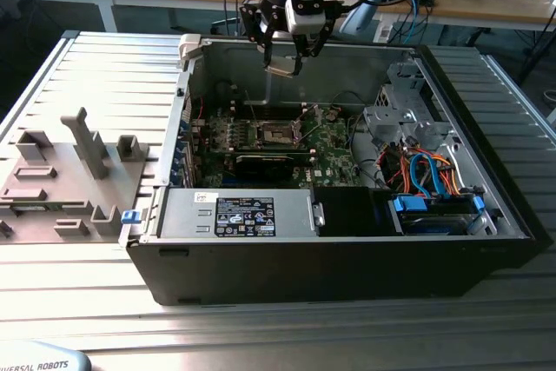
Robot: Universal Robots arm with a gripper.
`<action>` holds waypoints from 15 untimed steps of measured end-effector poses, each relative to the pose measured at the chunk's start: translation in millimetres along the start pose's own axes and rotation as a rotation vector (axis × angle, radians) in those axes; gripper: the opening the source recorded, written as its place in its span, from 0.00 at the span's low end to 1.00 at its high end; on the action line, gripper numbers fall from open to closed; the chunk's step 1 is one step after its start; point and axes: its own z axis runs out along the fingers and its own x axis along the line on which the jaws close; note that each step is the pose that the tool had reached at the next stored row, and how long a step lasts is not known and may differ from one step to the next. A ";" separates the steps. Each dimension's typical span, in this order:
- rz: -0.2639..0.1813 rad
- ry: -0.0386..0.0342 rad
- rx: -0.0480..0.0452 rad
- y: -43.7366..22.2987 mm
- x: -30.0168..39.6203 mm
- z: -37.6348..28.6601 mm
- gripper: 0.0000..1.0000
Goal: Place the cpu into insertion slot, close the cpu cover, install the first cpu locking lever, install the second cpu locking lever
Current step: 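Place the cpu into insertion slot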
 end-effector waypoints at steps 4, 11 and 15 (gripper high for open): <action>0.001 -0.0001 -0.0001 0.0 0.0 0.0 0.54; 0.014 -0.0011 -0.0003 0.0 0.0 0.0 0.54; 0.017 -0.0014 -0.0004 0.0 0.0 0.0 0.54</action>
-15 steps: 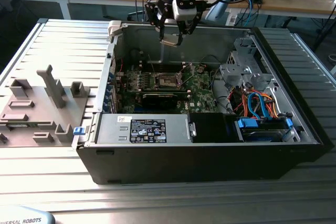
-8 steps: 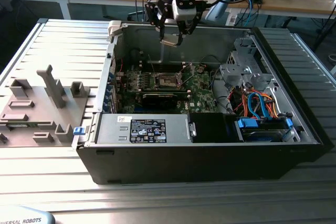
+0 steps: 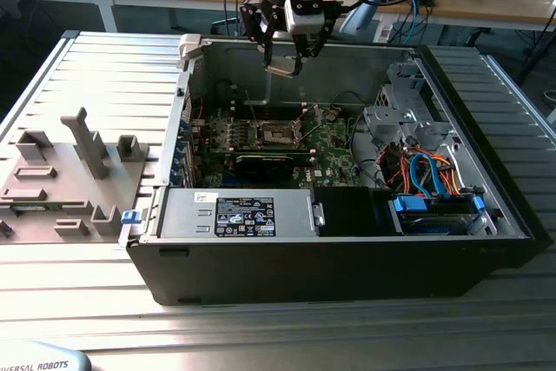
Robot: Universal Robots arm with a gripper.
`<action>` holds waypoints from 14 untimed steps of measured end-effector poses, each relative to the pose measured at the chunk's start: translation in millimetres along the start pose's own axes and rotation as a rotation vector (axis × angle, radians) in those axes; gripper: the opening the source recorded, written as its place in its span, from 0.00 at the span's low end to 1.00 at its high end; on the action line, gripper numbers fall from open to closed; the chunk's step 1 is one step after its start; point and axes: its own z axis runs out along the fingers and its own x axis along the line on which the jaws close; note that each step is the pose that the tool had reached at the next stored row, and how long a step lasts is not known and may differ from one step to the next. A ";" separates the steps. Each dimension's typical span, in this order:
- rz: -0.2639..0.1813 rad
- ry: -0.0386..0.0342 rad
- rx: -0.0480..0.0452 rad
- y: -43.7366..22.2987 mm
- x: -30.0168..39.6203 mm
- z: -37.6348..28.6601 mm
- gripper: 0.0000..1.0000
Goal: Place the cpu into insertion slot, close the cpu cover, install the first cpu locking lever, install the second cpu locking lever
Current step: 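Place the cpu into insertion slot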
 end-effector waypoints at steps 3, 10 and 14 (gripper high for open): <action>0.005 -0.0005 -0.0001 0.0 0.0 0.0 0.54; 0.007 -0.0006 -0.0001 0.0 0.0 0.0 0.54; 0.017 -0.0030 0.0037 0.0 0.0 0.0 0.54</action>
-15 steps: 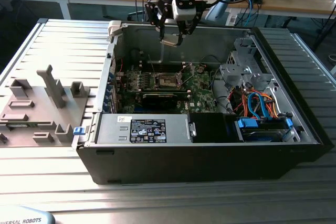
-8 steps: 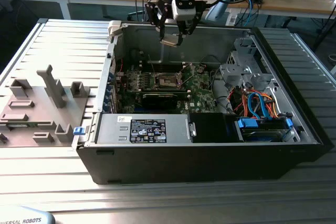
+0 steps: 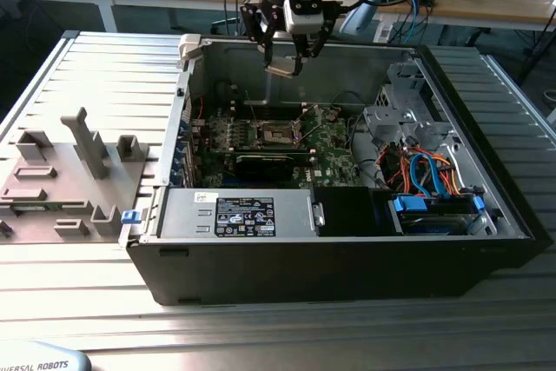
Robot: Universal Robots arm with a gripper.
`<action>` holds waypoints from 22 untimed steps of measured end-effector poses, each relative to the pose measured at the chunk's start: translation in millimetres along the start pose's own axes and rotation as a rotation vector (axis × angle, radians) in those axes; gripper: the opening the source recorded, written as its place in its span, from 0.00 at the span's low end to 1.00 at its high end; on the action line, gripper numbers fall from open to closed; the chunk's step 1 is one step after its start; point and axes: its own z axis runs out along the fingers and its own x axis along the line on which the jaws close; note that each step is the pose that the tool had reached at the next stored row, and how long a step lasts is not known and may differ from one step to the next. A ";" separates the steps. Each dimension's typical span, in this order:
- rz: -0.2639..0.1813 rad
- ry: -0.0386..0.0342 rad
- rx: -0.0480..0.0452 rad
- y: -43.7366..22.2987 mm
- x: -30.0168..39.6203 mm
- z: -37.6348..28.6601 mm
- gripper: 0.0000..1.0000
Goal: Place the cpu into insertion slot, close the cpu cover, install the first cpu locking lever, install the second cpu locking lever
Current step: 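Place the cpu into insertion slot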
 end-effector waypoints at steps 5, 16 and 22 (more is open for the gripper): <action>0.000 -0.0151 0.0373 0.0 0.0 0.0 0.54; 0.001 -0.0241 0.0593 0.0 0.0 0.0 0.54; 0.010 -0.0255 0.0617 -0.1 -0.1 1.7 0.54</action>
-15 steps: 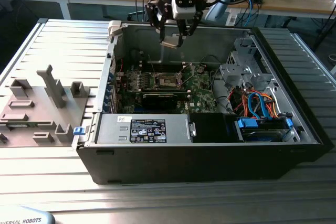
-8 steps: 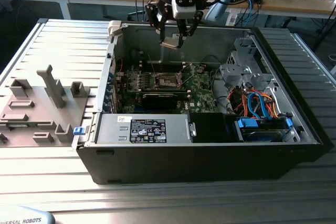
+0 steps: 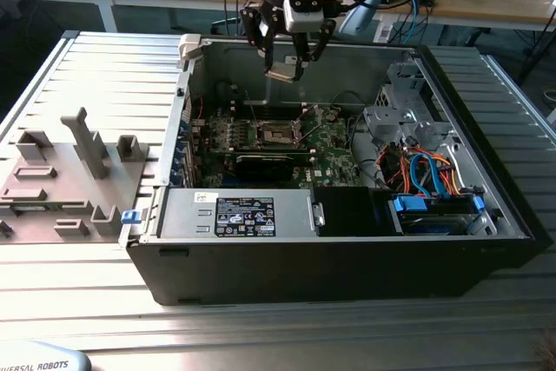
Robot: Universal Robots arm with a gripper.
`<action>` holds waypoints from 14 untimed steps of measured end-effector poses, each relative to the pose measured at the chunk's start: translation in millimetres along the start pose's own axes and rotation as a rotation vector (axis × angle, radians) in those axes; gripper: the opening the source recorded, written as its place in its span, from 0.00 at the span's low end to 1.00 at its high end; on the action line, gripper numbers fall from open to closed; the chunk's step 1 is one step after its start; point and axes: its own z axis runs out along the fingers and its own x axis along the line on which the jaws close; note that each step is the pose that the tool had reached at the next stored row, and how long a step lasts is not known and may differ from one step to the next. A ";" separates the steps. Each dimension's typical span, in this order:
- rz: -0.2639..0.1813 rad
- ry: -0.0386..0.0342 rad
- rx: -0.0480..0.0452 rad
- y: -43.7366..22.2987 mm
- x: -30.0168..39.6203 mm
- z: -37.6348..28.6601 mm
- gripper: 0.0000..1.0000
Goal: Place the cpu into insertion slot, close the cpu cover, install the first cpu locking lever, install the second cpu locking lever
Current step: 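Place the cpu into insertion slot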
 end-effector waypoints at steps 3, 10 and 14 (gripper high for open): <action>0.000 -0.0005 0.0009 -0.1 0.0 3.2 0.54; 0.006 -0.0006 0.0012 -0.1 0.0 4.2 0.54; 0.012 -0.0009 0.0018 -0.1 0.0 5.5 0.54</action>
